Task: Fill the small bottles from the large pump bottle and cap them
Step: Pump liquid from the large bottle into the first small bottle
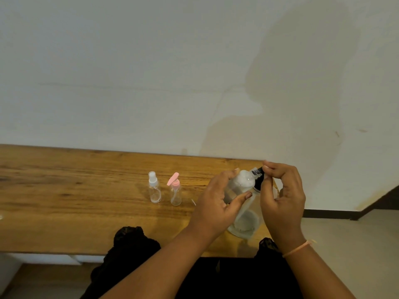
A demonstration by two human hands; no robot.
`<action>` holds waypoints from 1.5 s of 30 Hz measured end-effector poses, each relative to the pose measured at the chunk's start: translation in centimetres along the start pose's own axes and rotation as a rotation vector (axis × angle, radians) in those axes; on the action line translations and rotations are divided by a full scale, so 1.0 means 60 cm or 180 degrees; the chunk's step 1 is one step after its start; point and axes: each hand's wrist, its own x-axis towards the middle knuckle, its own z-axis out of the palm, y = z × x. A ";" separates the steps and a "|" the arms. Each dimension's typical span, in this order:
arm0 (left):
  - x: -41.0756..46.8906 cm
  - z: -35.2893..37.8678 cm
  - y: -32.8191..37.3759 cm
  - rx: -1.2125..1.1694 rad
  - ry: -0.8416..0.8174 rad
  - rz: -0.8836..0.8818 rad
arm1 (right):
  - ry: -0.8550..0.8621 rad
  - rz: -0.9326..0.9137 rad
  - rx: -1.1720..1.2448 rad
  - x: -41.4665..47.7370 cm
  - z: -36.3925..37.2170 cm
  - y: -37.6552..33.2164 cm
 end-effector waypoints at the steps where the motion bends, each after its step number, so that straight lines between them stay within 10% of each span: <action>1: 0.000 0.000 -0.002 0.0002 -0.0032 -0.0023 | -0.0033 0.0011 -0.0024 -0.001 0.000 0.003; 45: -0.006 -0.002 -0.005 0.0039 -0.0075 0.0001 | -0.0129 0.0045 -0.0072 -0.002 -0.006 0.001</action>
